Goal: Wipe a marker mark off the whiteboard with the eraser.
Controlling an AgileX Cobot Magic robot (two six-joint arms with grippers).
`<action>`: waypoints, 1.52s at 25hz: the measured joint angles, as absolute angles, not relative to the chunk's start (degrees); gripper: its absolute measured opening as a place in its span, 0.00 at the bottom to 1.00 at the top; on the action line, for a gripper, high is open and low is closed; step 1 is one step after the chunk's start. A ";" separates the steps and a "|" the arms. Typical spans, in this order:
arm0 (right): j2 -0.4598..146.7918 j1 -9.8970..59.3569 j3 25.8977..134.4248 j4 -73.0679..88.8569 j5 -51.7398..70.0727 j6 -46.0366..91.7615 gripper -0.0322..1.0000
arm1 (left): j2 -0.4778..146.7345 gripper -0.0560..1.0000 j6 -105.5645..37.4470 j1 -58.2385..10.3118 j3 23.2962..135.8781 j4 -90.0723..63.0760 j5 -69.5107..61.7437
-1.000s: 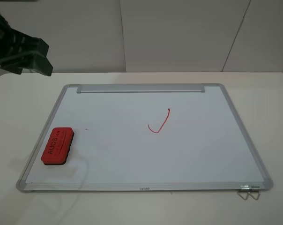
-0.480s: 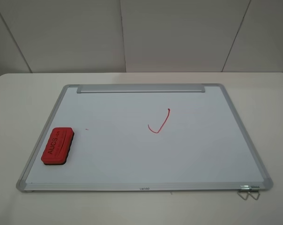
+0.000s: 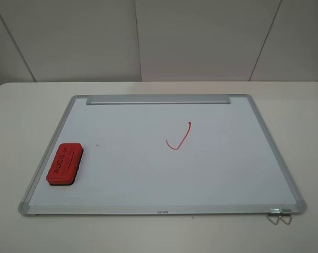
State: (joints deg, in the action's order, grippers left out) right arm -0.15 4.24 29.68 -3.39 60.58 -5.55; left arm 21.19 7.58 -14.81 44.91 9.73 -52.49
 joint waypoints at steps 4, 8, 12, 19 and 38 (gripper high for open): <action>-0.15 4.24 29.68 -3.39 60.58 -5.55 0.73 | 20.10 0.65 3.59 -14.81 42.65 7.38 -54.63; -0.15 4.24 29.68 -3.39 60.58 -5.55 0.73 | 18.05 0.65 2.37 -14.81 39.20 2.88 -56.06; -0.15 4.24 29.68 -3.39 60.58 -5.55 0.73 | 13.90 0.65 2.04 -14.81 36.15 1.84 -57.93; -0.15 4.24 29.68 -3.39 60.58 -5.55 0.73 | 5.62 0.65 1.92 -14.81 29.90 1.35 -60.17; -0.15 4.24 29.68 -3.39 60.58 -5.55 0.73 | -0.27 0.65 1.92 -9.64 28.97 0.48 -60.83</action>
State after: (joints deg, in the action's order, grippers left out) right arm -0.15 4.24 29.68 -3.39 60.58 -5.55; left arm -0.27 1.92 -9.64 28.97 0.48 -60.83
